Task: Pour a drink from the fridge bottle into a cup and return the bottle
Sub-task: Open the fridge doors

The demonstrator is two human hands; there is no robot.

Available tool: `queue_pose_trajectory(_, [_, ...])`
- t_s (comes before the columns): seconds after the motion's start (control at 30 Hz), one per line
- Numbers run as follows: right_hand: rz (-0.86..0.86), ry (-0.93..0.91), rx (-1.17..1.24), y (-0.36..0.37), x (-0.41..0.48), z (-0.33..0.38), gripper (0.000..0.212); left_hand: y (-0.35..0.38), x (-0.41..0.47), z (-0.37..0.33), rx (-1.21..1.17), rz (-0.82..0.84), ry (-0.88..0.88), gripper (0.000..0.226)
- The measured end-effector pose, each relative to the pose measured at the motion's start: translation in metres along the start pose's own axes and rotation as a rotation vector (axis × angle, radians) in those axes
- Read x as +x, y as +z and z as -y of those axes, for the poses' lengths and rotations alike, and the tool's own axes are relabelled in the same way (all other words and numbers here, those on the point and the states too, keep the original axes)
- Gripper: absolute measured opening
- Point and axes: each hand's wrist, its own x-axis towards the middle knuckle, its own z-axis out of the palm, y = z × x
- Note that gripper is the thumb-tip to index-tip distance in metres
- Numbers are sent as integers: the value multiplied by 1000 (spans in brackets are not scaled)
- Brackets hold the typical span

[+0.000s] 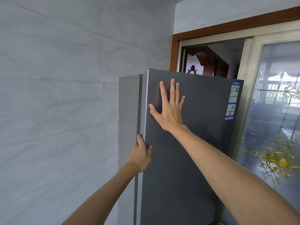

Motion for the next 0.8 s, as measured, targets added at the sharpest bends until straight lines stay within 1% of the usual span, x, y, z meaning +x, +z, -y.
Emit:
queue_pose_trajectory(0.1, [4, 12, 39, -12, -8, 4, 90, 0, -11, -3, 16, -5, 2, 63])
queue_pose_trajectory(0.23, [5, 52, 115, -32, -23, 12, 95, 2, -25, -8, 28, -23, 41, 53])
queue_pose_trajectory(0.3, [-2, 86, 140, -41, -31, 19, 100, 2, -32, -12, 51, -6, 66, 55])
queue_pose_trajectory(0.4, [-21, 147, 119, -51, -43, 28, 104, 3, -43, -19, 99, 29, 90, 70])
queue_pose_trajectory(0.5, [-54, 197, 86, -64, -54, 30, 106, 5, -55, -27, 123, 68, 133, 79])
queue_pose_trajectory(0.6, [-87, 212, 74, -86, -67, 27, 98, 8, -66, -37, 116, 107, 169, 93])
queue_pose_trajectory(0.7, [-85, 185, 105, -116, -83, 14, 94, 15, -81, -52, 117, 154, 212, 107])
queue_pose_trajectory(0.8, [-66, 177, 101, -147, -101, -5, 89, 24, -100, -73, 135, 163, 274, 113])
